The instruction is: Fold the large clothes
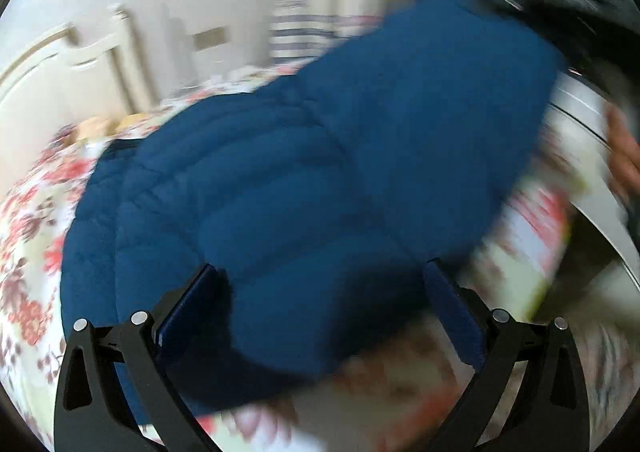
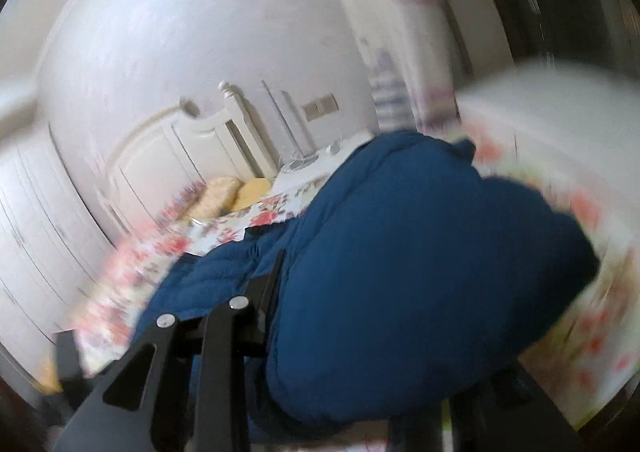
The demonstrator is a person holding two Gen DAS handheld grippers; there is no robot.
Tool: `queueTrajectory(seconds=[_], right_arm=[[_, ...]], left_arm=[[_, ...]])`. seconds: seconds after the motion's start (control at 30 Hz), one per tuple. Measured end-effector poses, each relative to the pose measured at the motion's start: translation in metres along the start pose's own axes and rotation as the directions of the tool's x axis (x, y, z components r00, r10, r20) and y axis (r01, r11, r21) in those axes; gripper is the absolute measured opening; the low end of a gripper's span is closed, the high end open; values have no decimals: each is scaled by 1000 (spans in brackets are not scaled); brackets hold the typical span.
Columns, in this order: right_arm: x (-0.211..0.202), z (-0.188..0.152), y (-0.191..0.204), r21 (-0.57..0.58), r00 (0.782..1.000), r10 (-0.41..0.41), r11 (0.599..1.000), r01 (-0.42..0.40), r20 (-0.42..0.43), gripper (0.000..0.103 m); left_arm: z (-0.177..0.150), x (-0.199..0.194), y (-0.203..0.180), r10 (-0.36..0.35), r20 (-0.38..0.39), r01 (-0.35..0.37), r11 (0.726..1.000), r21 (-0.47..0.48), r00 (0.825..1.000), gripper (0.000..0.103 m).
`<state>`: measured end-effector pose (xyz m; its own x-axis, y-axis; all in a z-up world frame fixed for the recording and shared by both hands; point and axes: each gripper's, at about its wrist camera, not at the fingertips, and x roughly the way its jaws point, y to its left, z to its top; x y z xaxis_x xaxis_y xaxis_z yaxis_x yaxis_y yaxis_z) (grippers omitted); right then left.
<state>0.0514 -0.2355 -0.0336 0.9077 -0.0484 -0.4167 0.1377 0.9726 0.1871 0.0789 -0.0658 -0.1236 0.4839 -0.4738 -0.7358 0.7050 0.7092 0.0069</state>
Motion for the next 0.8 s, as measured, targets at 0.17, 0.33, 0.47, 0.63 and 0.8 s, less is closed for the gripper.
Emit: queueTrajectory(seconds=[0.17,0.33,0.47,0.63,0.8], right_arm=[[8,1,148,-511,992,-84,851,123,99,29],[63,-119,296,-962,983,-169,252,108,66,31],[76,-207,320,-986,977,-138,-70,153,162,31],[65,-195,300,-989,986,-79,-2,149,149,32],[43,-199,290,-976,976,18,3,216,216,29]], left_arm=[[-31,-62,76,-108,164,147,957,-249,980,98],[-73,-140,177,155,288,36,827,-561,945,98],[-92,-170,197,251,298,-21,797,-604,921,98],[-97,-157,208,230,275,-5,776,-631,933,98],[-86,-126,213,173,255,32,766,-642,951,98]])
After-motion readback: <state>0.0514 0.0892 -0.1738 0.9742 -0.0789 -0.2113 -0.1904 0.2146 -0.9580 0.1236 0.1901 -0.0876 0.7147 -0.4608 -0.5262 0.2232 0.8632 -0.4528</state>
